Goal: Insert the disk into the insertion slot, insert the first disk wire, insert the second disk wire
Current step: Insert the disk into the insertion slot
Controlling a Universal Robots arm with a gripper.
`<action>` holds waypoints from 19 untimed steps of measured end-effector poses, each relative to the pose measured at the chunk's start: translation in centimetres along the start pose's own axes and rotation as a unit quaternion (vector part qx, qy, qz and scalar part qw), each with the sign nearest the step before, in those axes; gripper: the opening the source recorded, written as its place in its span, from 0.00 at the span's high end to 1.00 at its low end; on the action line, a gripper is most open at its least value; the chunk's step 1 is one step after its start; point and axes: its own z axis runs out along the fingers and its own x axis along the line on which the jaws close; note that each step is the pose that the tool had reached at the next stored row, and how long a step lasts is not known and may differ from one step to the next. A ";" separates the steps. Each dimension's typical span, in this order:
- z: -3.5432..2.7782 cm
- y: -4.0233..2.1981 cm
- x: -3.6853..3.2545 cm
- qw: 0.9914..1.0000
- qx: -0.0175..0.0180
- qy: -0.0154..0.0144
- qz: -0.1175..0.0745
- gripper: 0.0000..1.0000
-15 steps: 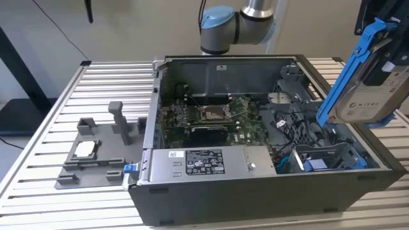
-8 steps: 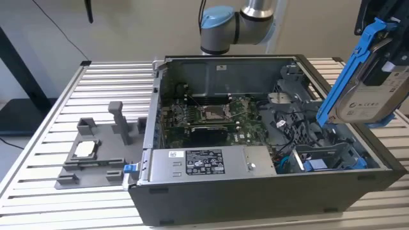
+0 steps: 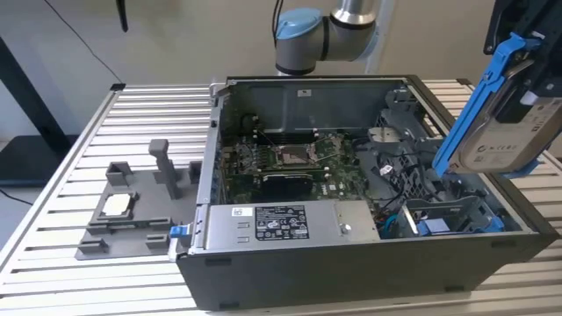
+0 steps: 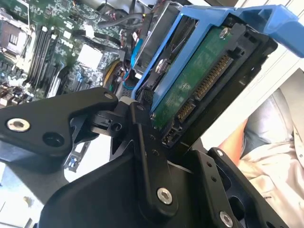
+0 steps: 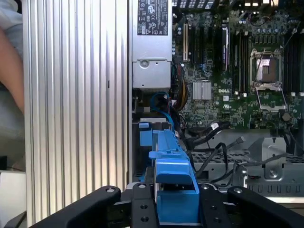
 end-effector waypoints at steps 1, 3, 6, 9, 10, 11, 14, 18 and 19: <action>0.14 0.00 0.00 1.000 0.000 0.000 0.000 0.67; 0.38 -0.01 0.00 1.000 0.000 0.000 0.000 0.67; 0.65 -0.02 0.00 1.000 0.000 0.000 -0.001 0.67; 0.91 -0.03 0.00 1.000 0.000 0.000 -0.002 0.67; 1.01 -0.04 0.00 1.000 0.000 0.000 -0.003 0.67; 1.11 -0.04 0.00 1.000 0.000 0.000 -0.003 0.67; 1.41 -0.05 -0.01 1.000 0.000 0.000 -0.004 0.67; 1.75 -0.07 -0.01 1.000 0.000 0.000 -0.005 0.67; 1.83 -0.07 -0.01 1.000 0.000 0.000 -0.005 0.67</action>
